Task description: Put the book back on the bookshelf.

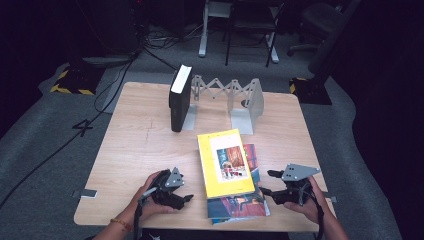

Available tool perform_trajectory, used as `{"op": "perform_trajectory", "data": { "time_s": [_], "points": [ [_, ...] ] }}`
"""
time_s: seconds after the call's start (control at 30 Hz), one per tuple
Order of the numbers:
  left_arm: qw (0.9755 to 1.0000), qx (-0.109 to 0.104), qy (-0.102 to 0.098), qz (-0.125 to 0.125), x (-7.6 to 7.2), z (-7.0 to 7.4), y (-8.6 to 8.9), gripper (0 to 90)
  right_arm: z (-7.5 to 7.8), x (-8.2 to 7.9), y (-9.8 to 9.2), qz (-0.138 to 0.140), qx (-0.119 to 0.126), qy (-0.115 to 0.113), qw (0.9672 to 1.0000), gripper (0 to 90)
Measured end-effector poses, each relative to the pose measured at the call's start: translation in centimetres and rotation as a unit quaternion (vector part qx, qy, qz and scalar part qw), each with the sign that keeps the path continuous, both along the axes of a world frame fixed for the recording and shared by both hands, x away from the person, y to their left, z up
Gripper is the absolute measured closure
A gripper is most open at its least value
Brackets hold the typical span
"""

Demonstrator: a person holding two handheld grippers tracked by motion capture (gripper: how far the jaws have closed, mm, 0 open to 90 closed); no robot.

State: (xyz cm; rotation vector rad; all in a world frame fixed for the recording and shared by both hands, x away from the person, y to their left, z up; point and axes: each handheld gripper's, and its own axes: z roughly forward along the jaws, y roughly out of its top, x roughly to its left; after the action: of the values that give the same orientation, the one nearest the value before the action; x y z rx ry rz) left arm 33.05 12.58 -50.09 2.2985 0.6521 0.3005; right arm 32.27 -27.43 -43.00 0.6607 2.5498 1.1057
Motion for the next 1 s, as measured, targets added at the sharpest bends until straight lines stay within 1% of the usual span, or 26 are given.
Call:
{"op": "perform_trajectory", "data": {
  "time_s": [0.1,0.13,0.17,0.2,0.23,0.27,0.33,0.4,0.43,0.47,0.53,0.6,0.63,0.67,0.7,0.77,0.83,0.9,0.97,1.0],
  "points": [
    [0.9998,-0.009,-0.007,0.016,1.2,0.4,0.1,24.6,-0.1,0.5,0.6,0.011,-0.02,0.007,0.9997,36.6],
    [0.9998,-0.009,-0.007,0.016,1.2,0.4,0.1,25.0,-0.1,0.5,0.6,0.011,-0.02,0.007,0.9997,36.6],
    [0.9995,-0.016,-0.01,0.024,1.9,0.7,0.2,25.0,-0.2,0.6,0.7,0.012,-0.023,0.009,0.9996,36.7],
    [0.9992,-0.022,-0.011,0.032,2.4,0.9,0.2,25.3,-0.3,0.8,0.8,0.014,-0.03,0.013,0.9994,36.8],
    [0.999,-0.029,-0.009,0.034,2.7,1.1,0.2,25.3,-0.4,1.0,1.0,0.016,-0.035,0.018,0.9991,36.8],
    [0.9989,-0.03,-0.01,0.034,3.2,1.3,0.1,25.3,-0.5,1.0,1.0,0.017,-0.037,0.02,0.999,36.7],
    [0.9986,-0.03,-0.02,0.04,3.7,1.6,-0.2,25.2,-0.7,1.3,1.3,0.02,-0.051,0.023,0.9983,36.3],
    [0.9982,-0.03,-0.028,0.043,4.4,1.8,-0.4,25.5,-0.8,1.4,1.5,0.023,-0.056,0.027,0.9978,36.2],
    [0.9982,-0.03,-0.028,0.043,4.7,1.9,-0.5,25.7,-0.9,1.5,1.6,0.023,-0.06,0.027,0.9976,35.5],
    [0.9983,-0.029,-0.027,0.044,5.0,1.9,-0.6,25.7,-0.9,1.6,1.6,0.023,-0.059,0.029,0.9976,35.6],
    [0.998,-0.022,-0.034,0.049,5.5,1.9,-0.9,25.7,-0.8,1.9,1.4,0.019,-0.048,0.032,0.9982,35.9],
    [0.9975,-0.018,-0.041,0.055,5.9,1.8,-1.1,25.9,-0.7,2.1,1.3,0.012,-0.046,0.028,0.9985,36.0],
    [0.9972,-0.013,-0.049,0.056,6.1,1.8,-1.3,26.3,-0.7,2.2,1.3,0.011,-0.045,0.024,0.9986,36.0],
    [0.9969,-0.011,-0.046,0.062,6.4,1.6,-1.4,26.4,-0.5,2.3,1.3,0.008,-0.042,0.023,0.9988,36.1],
    [0.9969,-0.013,-0.044,0.064,6.6,1.6,-1.5,26.4,-0.3,2.4,1.5,0.006,-0.036,0.022,0.9991,36.4],
    [0.996,-0.019,-0.048,0.073,7.0,1.6,-1.6,26.5,0.0,2.7,1.8,0.006,-0.035,0.017,0.9992,36.7],
    [0.9956,-0.019,-0.05,0.078,7.6,1.7,-1.5,27.1,0.2,3.0,2.2,0.002,-0.03,0.015,0.9994,36.9],
    [0.9944,-0.024,-0.055,0.087,8.0,1.7,-1.6,27.6,0.4,3.4,2.6,0.001,-0.023,0.018,0.9996,36.9],
    [0.9943,-0.025,-0.051,0.09,8.6,1.6,-1.7,27.4,0.4,3.9,3.1,0.003,-0.013,0.025,0.9996,36.8],
    [0.9941,-0.023,-0.055,0.091,8.7,1.6,-1.8,27.4,0.3,4.1,3.5,0.008,-0.013,0.031,0.9994,36.0]
  ]
}}
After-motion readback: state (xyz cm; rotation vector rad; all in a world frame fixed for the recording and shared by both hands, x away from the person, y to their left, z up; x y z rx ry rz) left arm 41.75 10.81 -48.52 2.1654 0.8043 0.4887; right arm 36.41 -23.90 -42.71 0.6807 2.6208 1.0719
